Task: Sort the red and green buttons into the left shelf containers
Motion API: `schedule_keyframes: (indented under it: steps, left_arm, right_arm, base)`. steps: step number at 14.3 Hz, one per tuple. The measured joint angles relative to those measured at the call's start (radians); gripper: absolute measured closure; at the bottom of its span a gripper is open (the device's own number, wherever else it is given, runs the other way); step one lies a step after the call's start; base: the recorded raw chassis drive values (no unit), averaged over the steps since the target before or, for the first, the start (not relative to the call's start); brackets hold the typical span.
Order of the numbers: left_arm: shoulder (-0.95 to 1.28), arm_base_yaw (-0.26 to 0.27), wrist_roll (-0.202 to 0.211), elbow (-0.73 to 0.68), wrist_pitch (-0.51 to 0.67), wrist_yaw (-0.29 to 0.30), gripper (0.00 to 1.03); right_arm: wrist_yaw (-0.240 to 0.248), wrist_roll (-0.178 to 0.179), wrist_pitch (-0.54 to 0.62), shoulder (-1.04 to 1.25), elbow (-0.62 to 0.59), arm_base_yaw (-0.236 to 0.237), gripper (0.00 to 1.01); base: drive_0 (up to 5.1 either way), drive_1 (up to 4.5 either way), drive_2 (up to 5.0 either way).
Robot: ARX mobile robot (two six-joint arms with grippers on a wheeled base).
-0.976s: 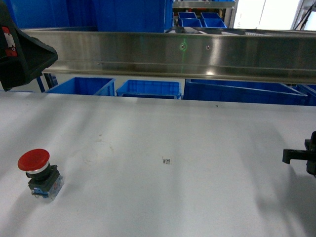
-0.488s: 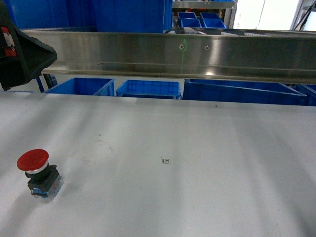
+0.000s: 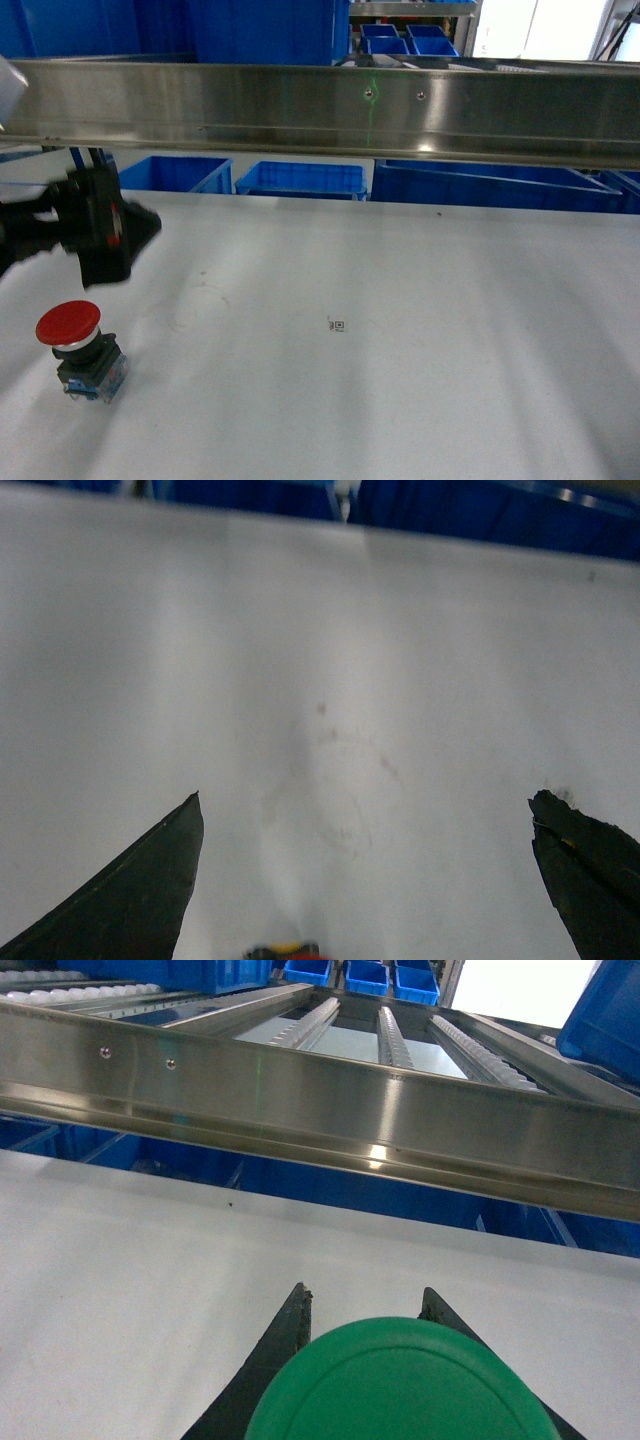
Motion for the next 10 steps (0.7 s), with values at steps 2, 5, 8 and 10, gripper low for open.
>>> schedule_keyframes:
  steps: [2, 5, 8, 10]
  left_arm:
    - [0.054, -0.006, 0.008, -0.004, -0.002, -0.008, 0.05]
    - [0.093, -0.006, 0.05, -0.043, 0.065, -0.058, 0.05]
    - [0.146, -0.005, 0.096, -0.069, 0.098, -0.084, 0.05]
    - [0.192, -0.007, 0.13, -0.074, 0.142, -0.105, 0.05]
  right_arm:
    - [0.0, 0.0, 0.0, 0.001, 0.0, 0.0, 0.75]
    - [0.0, 0.0, 0.0, 0.001, 0.0, 0.0, 0.75]
    - [0.0, 0.0, 0.0, 0.001, 0.0, 0.0, 0.75]
    - [0.0, 0.0, 0.0, 0.001, 0.0, 0.0, 0.75]
  base:
    - [0.0, 0.0, 0.0]
    - [0.0, 0.0, 0.0]
    - [0.0, 0.0, 0.0]
    - [0.0, 0.0, 0.0]
